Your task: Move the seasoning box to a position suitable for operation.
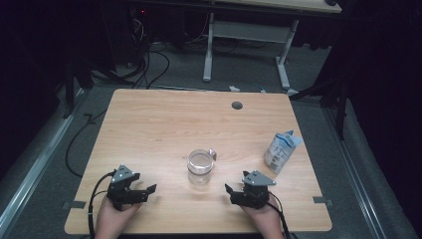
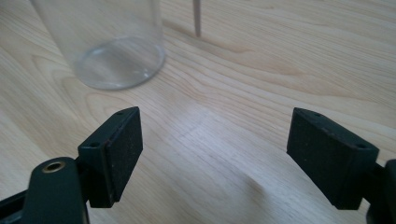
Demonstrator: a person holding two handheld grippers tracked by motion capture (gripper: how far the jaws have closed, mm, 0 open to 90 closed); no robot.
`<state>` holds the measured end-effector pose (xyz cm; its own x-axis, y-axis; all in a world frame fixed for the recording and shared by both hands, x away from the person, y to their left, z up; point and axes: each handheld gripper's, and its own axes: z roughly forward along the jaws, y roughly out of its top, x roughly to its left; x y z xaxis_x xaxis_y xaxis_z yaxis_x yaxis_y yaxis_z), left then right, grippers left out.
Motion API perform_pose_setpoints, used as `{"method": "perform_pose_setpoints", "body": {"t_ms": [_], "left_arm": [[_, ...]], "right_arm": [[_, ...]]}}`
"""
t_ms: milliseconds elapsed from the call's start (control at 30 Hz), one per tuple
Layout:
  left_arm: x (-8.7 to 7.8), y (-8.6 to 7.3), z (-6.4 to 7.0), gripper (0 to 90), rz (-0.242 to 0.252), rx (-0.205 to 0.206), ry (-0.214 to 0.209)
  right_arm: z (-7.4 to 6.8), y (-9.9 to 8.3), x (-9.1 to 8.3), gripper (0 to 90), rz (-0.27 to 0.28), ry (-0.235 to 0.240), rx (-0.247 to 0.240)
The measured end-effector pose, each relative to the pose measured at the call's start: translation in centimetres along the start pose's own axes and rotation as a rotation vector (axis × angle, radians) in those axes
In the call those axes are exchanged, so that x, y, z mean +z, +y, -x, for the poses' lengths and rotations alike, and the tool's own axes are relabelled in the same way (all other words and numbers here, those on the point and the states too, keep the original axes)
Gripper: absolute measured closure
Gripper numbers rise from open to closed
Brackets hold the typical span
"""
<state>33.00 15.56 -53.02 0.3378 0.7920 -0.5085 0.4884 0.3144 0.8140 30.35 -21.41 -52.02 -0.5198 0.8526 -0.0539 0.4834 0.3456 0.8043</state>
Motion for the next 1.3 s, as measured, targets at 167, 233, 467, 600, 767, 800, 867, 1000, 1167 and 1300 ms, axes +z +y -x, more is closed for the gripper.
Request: {"method": "perform_pose_setpoints", "body": {"t_ms": [167, 233, 467, 600, 767, 800, 867, 1000, 1167, 1300], "left_arm": [[0.1, -0.6, 0.5, 23.7, 0.061, 0.03, 0.014], [0.2, -0.6, 0.7, 24.4, 0.055, 0.009, -0.007], [-0.4, -0.2, 1.0, 25.0, 0.093, -0.047, -0.072], [-0.5, -0.1, 1.1, 19.1, 0.121, -0.041, -0.058], [-0.5, -0.2, 1.8, 19.3, 0.12, -0.039, -0.064], [-0.4, -0.1, 1.9, 19.5, 0.114, -0.045, -0.068], [-0.3, -0.2, 2.2, 21.7, 0.12, -0.061, -0.088], [0.1, -0.3, 2.9, 25.4, 0.105, -0.054, -0.106], [1.1, -0.4, 3.8, 28.2, 0.058, -0.048, -0.116], [1.7, -0.3, 4.1, 27.0, 0.043, -0.074, -0.116]], "right_arm": [[0.5, -0.3, -0.7, 20.0, 0.023, -0.026, 0.01], [0.8, -0.4, -1.0, 22.3, 0.026, -0.016, 0.021], [1.5, -0.4, -1.2, 30.5, 0.047, 0.017, 0.047], [1.5, -0.4, -1.2, 31.3, 0.042, 0.016, 0.042], [1.4, -0.4, -1.2, 37.7, 0.034, 0.01, 0.01], [1.3, -0.4, -1.2, 38.6, 0.026, 0.014, 0.002], [1.3, -0.3, -1.2, 38.4, 0.026, 0.022, -0.004], [1.2, -0.4, -1.1, 37.3, 0.018, 0.022, -0.021], [1.1, -0.3, -1.0, 35.9, 0.018, 0.033, -0.012], [1.0, -0.3, -1.1, 35.9, 0.025, 0.039, -0.003]]}}
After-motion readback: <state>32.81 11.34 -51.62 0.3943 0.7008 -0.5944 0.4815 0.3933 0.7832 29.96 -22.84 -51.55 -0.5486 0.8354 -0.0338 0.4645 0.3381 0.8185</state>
